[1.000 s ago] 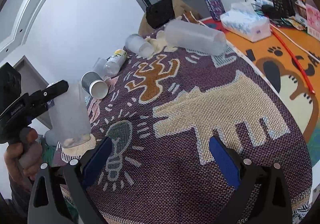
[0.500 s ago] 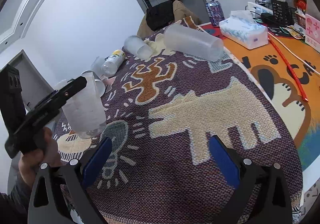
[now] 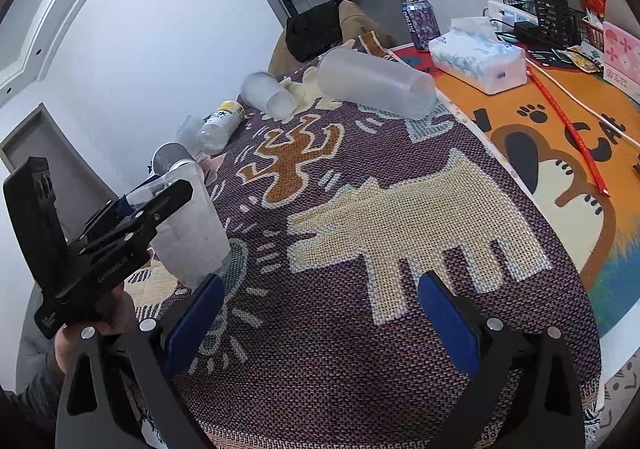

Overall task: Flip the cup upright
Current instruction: 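Lower the upright frosted cup onto the tablecloth with the left gripper, then open the left gripper and withdraw from the cup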

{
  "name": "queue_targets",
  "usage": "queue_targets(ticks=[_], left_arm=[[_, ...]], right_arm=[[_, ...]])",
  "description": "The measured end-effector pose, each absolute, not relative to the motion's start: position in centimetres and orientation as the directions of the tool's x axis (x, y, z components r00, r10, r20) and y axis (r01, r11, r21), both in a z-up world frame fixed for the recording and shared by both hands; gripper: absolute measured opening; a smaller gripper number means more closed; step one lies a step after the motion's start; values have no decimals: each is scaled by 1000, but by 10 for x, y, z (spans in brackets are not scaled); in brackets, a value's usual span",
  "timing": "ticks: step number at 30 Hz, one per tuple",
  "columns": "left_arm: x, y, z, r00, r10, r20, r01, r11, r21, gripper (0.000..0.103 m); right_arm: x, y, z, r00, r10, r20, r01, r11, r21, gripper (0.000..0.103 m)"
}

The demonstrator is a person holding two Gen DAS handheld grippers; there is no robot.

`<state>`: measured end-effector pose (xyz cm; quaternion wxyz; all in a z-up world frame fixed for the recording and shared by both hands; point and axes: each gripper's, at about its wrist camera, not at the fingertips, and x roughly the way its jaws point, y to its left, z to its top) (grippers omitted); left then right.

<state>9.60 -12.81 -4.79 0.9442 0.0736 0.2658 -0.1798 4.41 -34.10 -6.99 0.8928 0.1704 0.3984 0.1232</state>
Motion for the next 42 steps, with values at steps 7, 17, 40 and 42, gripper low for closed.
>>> queue_targets(ticks=[7,17,40,42], left_arm=[[88,-120,-44,723,-349,-597,403,914,-46,89],[59,-108,-16,746,-360,-559,395,917,-64,97],[-3,-45,5,838,-237,-492,231,970,-73,97],[-8,-41,5,841,-226,-491,224,972,-65,97]], right_arm=[[44,-335,-69,648,368,-666,-101,909,404,95],[35,-327,-53,671,378,-638,-142,910,390,95],[20,-287,-18,724,390,-568,-242,916,320,95],[18,-284,-15,731,394,-558,-248,914,321,95]])
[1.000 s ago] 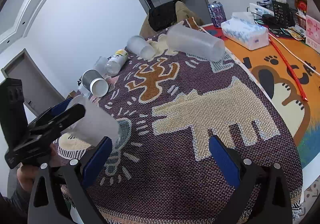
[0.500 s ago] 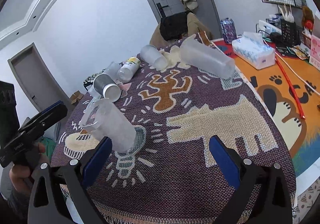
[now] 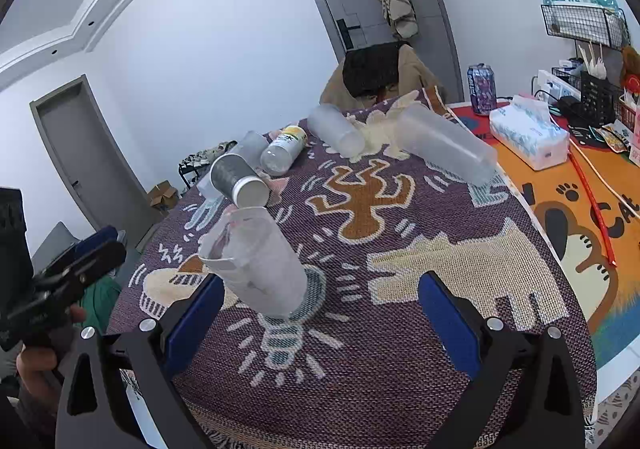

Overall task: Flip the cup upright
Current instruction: 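Open the left gripper and withdraw from the cup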

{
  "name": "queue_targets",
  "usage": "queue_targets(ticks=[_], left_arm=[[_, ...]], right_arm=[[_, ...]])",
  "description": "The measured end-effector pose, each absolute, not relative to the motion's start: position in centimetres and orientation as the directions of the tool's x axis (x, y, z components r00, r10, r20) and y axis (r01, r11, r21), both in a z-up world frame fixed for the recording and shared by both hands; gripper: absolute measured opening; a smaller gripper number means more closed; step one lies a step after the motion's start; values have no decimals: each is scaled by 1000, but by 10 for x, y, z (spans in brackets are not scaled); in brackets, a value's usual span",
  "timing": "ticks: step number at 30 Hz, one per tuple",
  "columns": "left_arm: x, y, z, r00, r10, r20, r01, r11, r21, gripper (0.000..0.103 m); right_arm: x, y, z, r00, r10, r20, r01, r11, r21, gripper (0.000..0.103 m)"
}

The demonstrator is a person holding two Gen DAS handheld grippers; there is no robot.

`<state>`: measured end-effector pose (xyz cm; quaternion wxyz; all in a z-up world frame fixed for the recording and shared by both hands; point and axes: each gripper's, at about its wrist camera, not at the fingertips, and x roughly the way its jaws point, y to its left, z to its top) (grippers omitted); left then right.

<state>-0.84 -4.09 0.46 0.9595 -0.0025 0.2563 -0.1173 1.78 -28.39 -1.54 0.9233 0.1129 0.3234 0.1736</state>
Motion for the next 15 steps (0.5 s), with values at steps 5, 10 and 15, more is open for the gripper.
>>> queue_targets(ticks=[5,10,15], left_arm=[[-22,-28,6,855,-191,-482,186,981,-58,97],[-35,-14,9,871,-152,-468,148,988,-45,97],[-46,-3,9,877,-133,-462,122,991,-53,97]], right_arm=[[12,-280,-11,743,393,-542,-253,914,316,95],[2,-276,-8,743,393,-541,-265,916,302,95],[-7,-272,-8,739,393,-548,-277,918,286,95]])
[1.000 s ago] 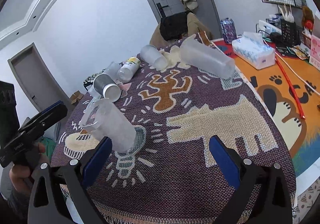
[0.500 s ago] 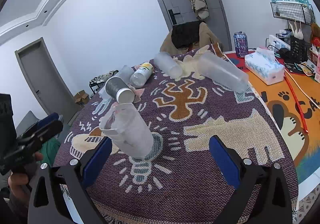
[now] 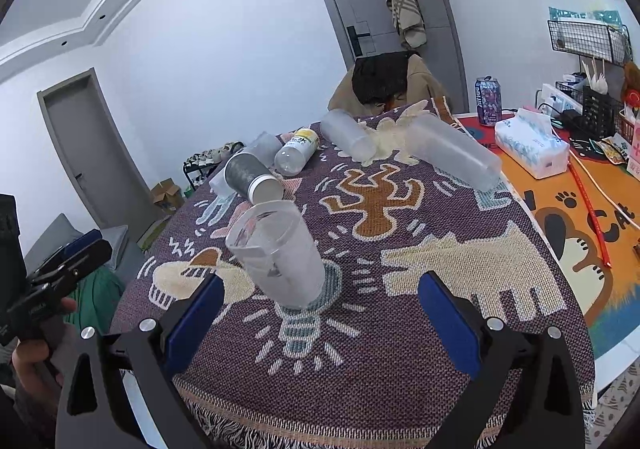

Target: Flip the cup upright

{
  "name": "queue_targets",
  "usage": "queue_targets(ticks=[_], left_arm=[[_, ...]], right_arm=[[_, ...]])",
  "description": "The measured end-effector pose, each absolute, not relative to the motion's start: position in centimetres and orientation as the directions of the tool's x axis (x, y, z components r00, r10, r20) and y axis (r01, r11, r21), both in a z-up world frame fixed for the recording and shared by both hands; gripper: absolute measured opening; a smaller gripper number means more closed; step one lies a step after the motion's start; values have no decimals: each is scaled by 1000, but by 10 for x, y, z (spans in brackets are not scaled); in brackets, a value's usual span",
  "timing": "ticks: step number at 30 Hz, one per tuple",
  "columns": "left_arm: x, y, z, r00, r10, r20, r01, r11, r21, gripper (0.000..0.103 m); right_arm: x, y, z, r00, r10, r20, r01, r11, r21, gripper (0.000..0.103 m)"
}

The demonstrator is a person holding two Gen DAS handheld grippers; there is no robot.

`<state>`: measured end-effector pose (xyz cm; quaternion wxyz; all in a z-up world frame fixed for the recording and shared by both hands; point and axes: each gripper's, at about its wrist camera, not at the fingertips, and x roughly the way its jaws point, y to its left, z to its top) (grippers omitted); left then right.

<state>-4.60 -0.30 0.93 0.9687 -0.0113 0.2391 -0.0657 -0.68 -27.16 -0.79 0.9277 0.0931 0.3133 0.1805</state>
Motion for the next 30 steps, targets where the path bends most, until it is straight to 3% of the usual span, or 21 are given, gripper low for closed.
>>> queue_targets(ticks=[30], left_arm=[[-47,-3,5,877,-115,-466,93,993,-69,97]], right_arm=[[-10,-273,-11,743,384,-549,-275,922,273,95]])
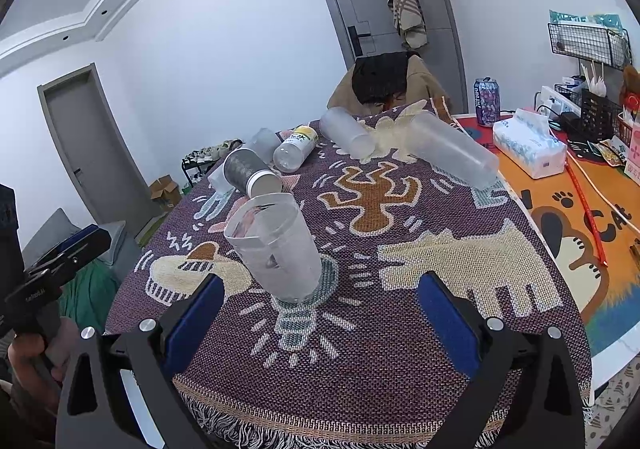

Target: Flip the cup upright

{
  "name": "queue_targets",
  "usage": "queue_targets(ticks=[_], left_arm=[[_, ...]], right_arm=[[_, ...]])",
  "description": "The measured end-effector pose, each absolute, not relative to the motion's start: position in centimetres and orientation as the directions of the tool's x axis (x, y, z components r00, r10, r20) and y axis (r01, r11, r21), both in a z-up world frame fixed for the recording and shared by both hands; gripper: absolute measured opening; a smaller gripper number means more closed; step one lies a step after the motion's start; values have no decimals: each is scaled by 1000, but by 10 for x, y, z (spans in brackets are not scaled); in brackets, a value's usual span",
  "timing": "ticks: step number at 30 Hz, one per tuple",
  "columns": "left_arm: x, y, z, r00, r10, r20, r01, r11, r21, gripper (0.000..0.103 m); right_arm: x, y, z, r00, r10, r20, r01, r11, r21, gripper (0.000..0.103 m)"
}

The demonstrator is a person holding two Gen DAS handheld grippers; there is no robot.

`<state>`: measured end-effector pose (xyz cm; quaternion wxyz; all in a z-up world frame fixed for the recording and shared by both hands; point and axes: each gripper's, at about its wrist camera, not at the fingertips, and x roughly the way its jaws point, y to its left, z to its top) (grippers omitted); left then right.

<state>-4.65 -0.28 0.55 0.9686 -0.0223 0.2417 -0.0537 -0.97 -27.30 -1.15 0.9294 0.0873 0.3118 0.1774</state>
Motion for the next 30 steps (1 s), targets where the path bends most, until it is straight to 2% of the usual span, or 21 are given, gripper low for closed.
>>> queue_targets(ticks=[30], left_arm=[[-42,-6,0,868,-127,-480,99,992,-82,97]], right_arm=[[-9,-278,-14,747,378,-547,-263,924,279,95]])
